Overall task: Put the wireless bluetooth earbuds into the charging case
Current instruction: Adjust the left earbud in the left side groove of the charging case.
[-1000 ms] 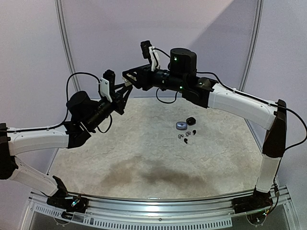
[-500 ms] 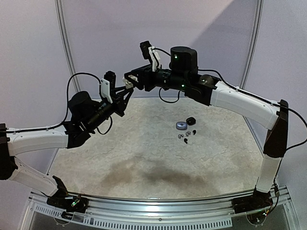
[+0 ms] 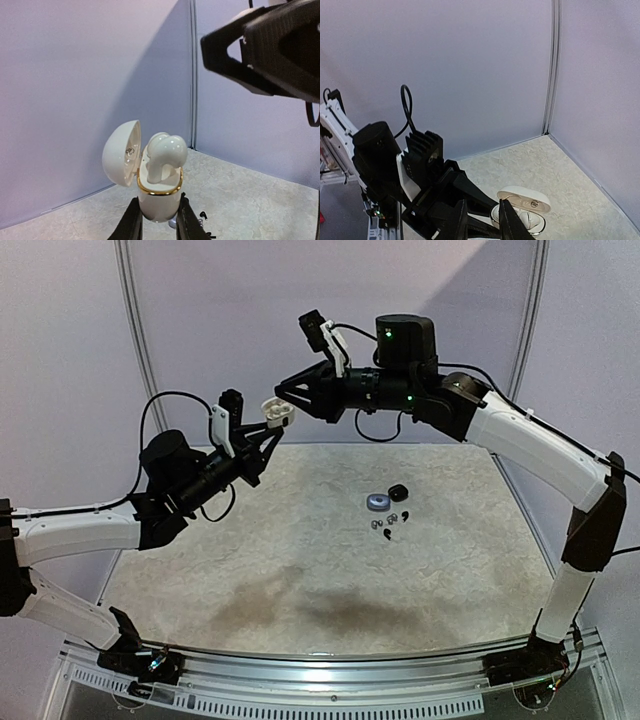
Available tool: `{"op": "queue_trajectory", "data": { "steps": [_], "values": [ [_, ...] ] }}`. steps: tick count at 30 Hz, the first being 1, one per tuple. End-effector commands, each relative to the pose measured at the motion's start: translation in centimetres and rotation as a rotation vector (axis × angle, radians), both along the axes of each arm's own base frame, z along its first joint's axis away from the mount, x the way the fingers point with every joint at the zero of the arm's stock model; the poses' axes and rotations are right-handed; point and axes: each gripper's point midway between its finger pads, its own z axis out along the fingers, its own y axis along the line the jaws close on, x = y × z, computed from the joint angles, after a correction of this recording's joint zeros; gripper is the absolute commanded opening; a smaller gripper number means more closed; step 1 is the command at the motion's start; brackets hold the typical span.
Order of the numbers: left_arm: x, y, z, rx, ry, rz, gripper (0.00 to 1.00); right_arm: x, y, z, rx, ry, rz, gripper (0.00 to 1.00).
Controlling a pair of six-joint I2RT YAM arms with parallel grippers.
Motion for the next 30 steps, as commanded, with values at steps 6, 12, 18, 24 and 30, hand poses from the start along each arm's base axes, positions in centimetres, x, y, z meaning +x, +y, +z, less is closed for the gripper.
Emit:
{"op": "queue_trajectory", "data": {
  "steps": [6,12,18,24,30],
  "values": [
    [-1.5,-1.3,-0.1,-0.001,0.012,-0.092,0.00,0.0,-0.1,-3.1,-0.124,0.010,0.022,0.16],
    [-1.6,-1.5,-0.1,0.005,0.012,-0.102,0.00,0.8,0.1,-3.3,-0.122,0.009,-0.005,0.13],
    [-1.6,-1.6,0.0,0.010,0.003,-0.106,0.00,1.5,0.4,-3.8,-0.128,0.007,-0.029,0.09],
    [-1.5,-1.6,0.2,0.007,-0.002,-0.104,0.00,2.1,0.7,-4.9,-0.153,0.016,-0.039,0.07],
    [-1.6,-1.7,0.2,0.009,-0.006,-0.107,0.00,2.6,0.4,-5.3,-0.166,0.026,-0.057,0.05]
  ]
}}
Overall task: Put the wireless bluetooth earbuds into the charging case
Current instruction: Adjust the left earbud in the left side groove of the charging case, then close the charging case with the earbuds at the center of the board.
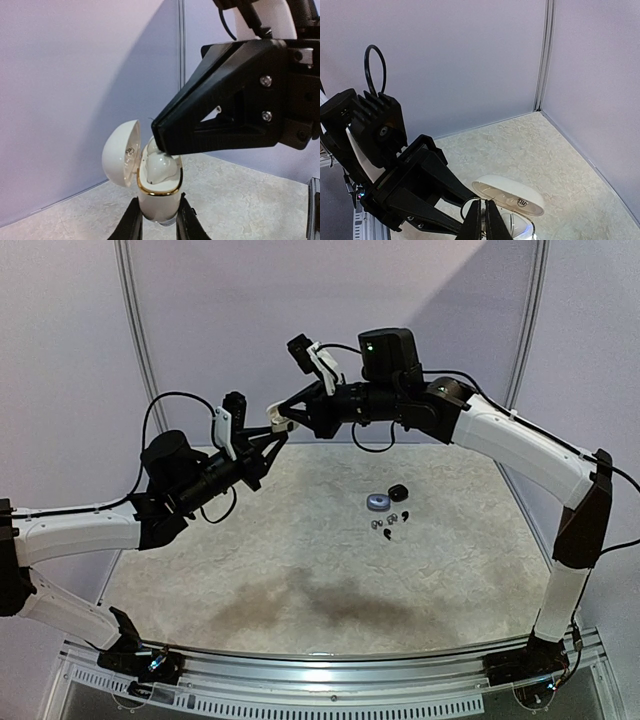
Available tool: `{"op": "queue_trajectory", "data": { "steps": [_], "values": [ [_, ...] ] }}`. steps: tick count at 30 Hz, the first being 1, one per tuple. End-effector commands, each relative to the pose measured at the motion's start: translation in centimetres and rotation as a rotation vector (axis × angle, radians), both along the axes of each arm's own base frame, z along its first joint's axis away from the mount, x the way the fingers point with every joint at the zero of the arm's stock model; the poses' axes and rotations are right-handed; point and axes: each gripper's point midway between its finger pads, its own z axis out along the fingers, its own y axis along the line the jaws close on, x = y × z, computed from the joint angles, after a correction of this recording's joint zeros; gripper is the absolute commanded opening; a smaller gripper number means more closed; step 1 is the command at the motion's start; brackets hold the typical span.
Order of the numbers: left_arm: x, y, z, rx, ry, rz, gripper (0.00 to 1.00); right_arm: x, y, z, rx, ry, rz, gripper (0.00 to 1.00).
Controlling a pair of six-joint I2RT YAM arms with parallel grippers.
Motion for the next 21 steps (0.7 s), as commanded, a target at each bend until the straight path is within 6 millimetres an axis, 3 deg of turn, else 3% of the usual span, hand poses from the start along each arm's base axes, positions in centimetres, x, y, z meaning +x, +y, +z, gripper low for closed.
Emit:
{"op": "queue_trajectory", "data": {
  "steps": [1,4,7,12,14,18,21],
  "values": [
    [-0.7,-0.6,0.6,0.000,-0.022,-0.030,0.00,1.0,-0.2,-0.8,-0.032,0.012,-0.031,0.05],
    [-0.7,-0.6,0.5,0.006,-0.022,-0.027,0.00,0.8,-0.6,-0.3,-0.043,0.001,-0.030,0.05],
    [-0.8,-0.9,0.0,0.035,-0.031,-0.041,0.00,-0.1,-1.3,1.5,-0.034,-0.033,-0.005,0.05],
    [-1.0,-1.0,-3.4,0.239,-0.154,-0.042,0.00,-3.4,-3.0,6.6,0.067,-0.087,0.110,0.06],
    [-1.6,-1.3,-4.5,0.346,-0.261,-0.064,0.00,-3.9,-3.1,7.0,0.090,-0.072,0.130,0.06],
    [-2.6,-1.7,-5.4,0.506,-0.476,-0.091,0.00,-1.7,-2.7,4.7,0.062,0.002,0.024,0.06],
    [-2.9,-2.0,-5.2,0.575,-0.603,-0.089,0.00,0.5,-2.0,0.9,-0.009,0.094,-0.067,0.06]
  ]
}}
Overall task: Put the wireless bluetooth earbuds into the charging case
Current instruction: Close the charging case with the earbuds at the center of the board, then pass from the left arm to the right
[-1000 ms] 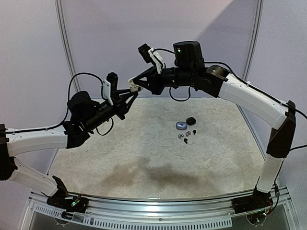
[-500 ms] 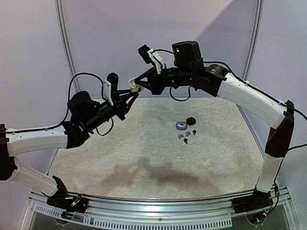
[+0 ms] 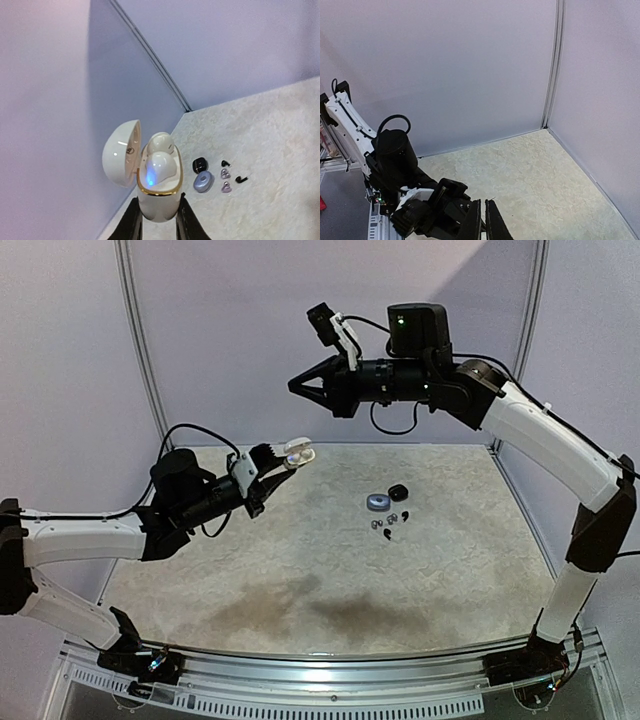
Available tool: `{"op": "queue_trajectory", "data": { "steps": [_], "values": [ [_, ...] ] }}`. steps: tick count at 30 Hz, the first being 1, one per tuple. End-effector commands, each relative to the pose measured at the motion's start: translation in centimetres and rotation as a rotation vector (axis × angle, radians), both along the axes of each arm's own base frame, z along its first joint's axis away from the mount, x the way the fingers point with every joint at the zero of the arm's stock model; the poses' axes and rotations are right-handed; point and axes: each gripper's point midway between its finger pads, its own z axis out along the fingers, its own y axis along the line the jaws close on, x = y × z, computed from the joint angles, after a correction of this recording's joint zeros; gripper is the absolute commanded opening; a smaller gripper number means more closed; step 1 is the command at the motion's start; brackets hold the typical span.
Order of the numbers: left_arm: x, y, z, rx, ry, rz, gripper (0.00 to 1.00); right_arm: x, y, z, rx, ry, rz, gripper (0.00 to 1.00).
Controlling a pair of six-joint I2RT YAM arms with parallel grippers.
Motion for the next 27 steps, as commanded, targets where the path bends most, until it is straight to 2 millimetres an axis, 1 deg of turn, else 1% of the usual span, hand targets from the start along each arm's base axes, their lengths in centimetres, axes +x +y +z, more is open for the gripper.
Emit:
{"op": "queue_trajectory", "data": {
  "steps": [1,3,4,6,8,10,11,13,14,15,17,18,19,20,22,23,24,25,27],
  "values": [
    [-1.1,-0.9,0.2,0.164,-0.284,-0.052,0.00,3.1,0.5,-5.4,-0.103,0.142,-0.121,0.05],
    [-0.9,-0.9,0.6,0.179,-0.321,-0.041,0.00,3.5,1.0,-8.6,-0.171,0.182,-0.122,0.05],
    [-0.7,-0.9,0.5,0.187,-0.329,-0.036,0.00,3.3,1.1,-9.7,-0.195,0.197,-0.114,0.05],
    [-0.5,-0.7,0.5,0.193,-0.330,-0.027,0.00,2.7,1.0,-11.6,-0.232,0.219,-0.086,0.05],
    [-0.2,-0.6,0.4,0.197,-0.317,-0.016,0.00,1.8,0.6,-12.5,-0.251,0.230,-0.056,0.05],
    [0.1,-0.4,0.2,0.196,-0.296,-0.007,0.00,0.9,-0.4,-12.1,-0.252,0.227,-0.048,0.05],
    [0.2,-0.4,0.1,0.191,-0.283,-0.006,0.00,0.9,-0.9,-12.1,-0.257,0.224,-0.068,0.05],
    [0.1,-0.4,0.0,0.172,-0.248,-0.016,0.00,1.2,-2.2,-11.1,-0.252,0.202,-0.118,0.06],
    [0.0,-0.4,0.0,0.156,-0.218,-0.023,0.00,1.5,-2.9,-10.5,-0.246,0.195,-0.140,0.09],
    [0.0,-0.5,0.0,0.135,-0.177,-0.031,0.00,2.1,-3.6,-10.1,-0.240,0.195,-0.163,0.14],
    [-0.2,-0.6,-0.1,0.065,-0.030,-0.054,0.00,3.0,-5.2,-8.9,-0.206,0.189,-0.205,0.27],
    [-0.5,-0.6,-0.1,0.030,0.046,-0.075,0.00,3.4,-5.8,-8.6,-0.196,0.183,-0.216,0.32],
    [-0.7,-0.6,-0.1,-0.014,0.137,-0.103,0.00,3.2,-6.5,-7.8,-0.180,0.167,-0.212,0.36],
    [-1.0,-0.5,0.1,-0.061,0.218,-0.134,0.00,2.9,-6.8,-7.5,-0.175,0.143,-0.181,0.44],
    [-1.6,-0.5,0.6,-0.151,0.359,-0.208,0.00,0.6,-6.6,-7.3,-0.158,0.083,-0.040,0.60],
    [-1.8,-0.5,0.8,-0.185,0.415,-0.238,0.00,-1.4,-6.5,-7.2,-0.141,0.058,0.063,0.72],
    [-2.4,-0.7,1.1,-0.215,0.466,-0.284,0.00,-2.6,-6.5,-6.9,-0.129,-0.004,0.139,0.80],
    [-2.9,-0.8,1.3,-0.235,0.506,-0.318,0.00,-3.4,-6.4,-6.9,-0.116,-0.046,0.187,0.85],
    [-3.9,-1.1,2.0,-0.263,0.543,-0.390,0.00,-4.1,-6.1,-6.7,-0.084,-0.103,0.239,0.89]
  ]
}}
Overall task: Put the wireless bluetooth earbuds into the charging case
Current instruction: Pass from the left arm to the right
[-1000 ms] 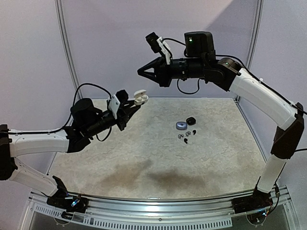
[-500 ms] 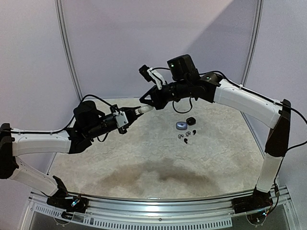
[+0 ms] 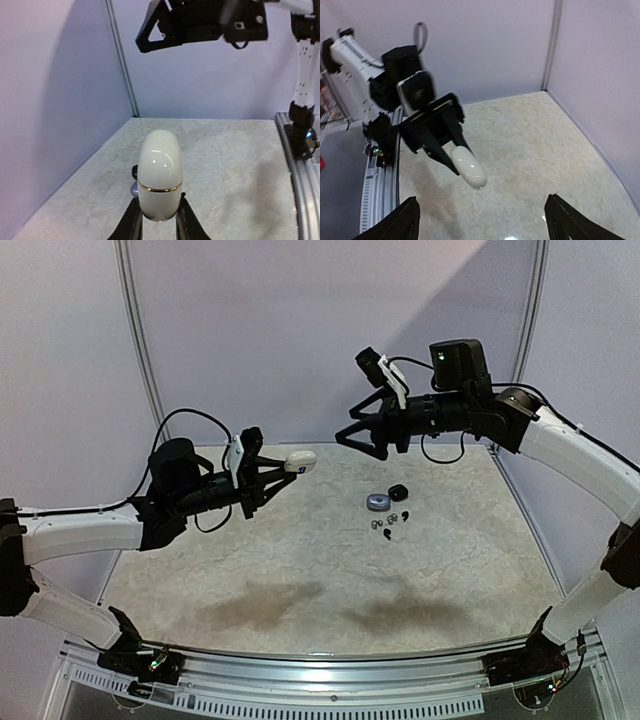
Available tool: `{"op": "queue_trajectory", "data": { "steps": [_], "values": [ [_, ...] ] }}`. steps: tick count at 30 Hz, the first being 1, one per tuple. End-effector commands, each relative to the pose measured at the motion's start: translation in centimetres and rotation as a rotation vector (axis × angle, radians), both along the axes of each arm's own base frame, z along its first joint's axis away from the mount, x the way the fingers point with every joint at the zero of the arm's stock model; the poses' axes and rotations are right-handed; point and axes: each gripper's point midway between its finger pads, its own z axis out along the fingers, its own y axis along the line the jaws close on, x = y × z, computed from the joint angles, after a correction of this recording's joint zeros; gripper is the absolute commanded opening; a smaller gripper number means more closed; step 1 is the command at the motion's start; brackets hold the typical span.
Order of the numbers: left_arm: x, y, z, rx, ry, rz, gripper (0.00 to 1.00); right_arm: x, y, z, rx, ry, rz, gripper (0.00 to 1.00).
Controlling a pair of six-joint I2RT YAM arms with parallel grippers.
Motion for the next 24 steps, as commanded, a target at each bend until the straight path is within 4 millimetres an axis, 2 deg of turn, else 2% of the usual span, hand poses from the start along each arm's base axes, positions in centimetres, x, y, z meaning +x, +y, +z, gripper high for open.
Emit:
{"op": "queue_trajectory", "data": {
  "steps": [1,3,6,11,14,17,20,22,24],
  "values": [
    [-3.0,-0.8,2.5,-0.152,0.240,-0.199,0.00,-4.1,1.5,0.4,0.075,-0.139,0.278,0.89],
    [-3.2,-0.9,2.8,-0.161,0.248,-0.211,0.00,-4.0,2.2,-0.3,0.070,-0.133,0.310,0.94],
    [-3.4,-1.1,3.2,-0.162,0.239,-0.224,0.00,-3.6,3.5,-1.4,0.060,-0.104,0.328,0.94],
    [-3.3,-1.2,3.6,-0.169,0.231,-0.227,0.00,-3.9,5.2,-2.6,0.031,-0.068,0.363,0.86],
    [-3.2,-1.3,3.5,-0.170,0.229,-0.223,0.00,-3.3,5.8,-3.3,0.016,-0.029,0.356,0.72],
    [-3.2,-1.4,3.5,-0.171,0.230,-0.221,0.00,-3.3,6.2,-3.4,0.020,0.005,0.369,0.46],
    [-3.1,-1.3,3.6,-0.173,0.230,-0.215,0.00,-3.5,6.2,-3.5,0.020,0.013,0.381,0.23],
    [-3.0,-1.3,3.7,-0.176,0.225,-0.209,0.00,-3.7,6.1,-3.6,0.011,0.014,0.388,0.12],
    [-2.9,-1.2,3.8,-0.179,0.219,-0.199,0.00,-3.7,5.9,-4.0,-0.009,0.012,0.388,0.08]
  ]
}}
